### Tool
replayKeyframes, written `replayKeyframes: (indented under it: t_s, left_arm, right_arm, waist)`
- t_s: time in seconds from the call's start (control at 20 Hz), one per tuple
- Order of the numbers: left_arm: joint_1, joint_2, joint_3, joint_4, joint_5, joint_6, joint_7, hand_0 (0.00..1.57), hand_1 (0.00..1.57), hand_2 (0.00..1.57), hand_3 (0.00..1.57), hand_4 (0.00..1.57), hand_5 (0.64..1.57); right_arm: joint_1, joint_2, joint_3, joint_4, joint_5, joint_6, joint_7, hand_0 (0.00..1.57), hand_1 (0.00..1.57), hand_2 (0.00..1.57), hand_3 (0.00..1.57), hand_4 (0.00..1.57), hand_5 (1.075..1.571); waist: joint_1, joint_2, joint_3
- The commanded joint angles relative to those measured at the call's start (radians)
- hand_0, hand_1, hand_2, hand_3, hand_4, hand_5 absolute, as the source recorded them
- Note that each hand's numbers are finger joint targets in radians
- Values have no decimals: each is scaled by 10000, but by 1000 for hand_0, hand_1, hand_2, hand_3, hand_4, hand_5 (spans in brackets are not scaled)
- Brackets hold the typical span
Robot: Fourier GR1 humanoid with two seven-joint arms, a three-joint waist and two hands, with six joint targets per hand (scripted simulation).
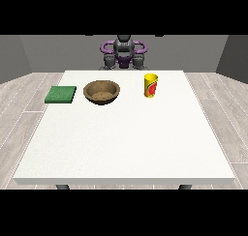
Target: Pick the cup and pour the ball into the bowl, then pick the bowl and place it on the pad
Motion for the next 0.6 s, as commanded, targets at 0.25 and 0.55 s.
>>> replayKeyframes:
  t_s: [0.25,0.55]
  left_arm:
    - [-1723,-217,-13,-355,-864,791,-311,0,0,0,0,602,1556]
    - [-2484,-174,408,946,-1105,523,-3006,0,0,0,0,548,1526]
  right_arm:
    - [-814,-220,-445,-1521,-375,-29,227,0,0,0,0,755,1551]
    - [-1642,123,-421,-449,-139,196,-2186,0,0,0,87,712,1545]
  waist:
    - [-376,2464,-25]
    - [-400,5025,-24]
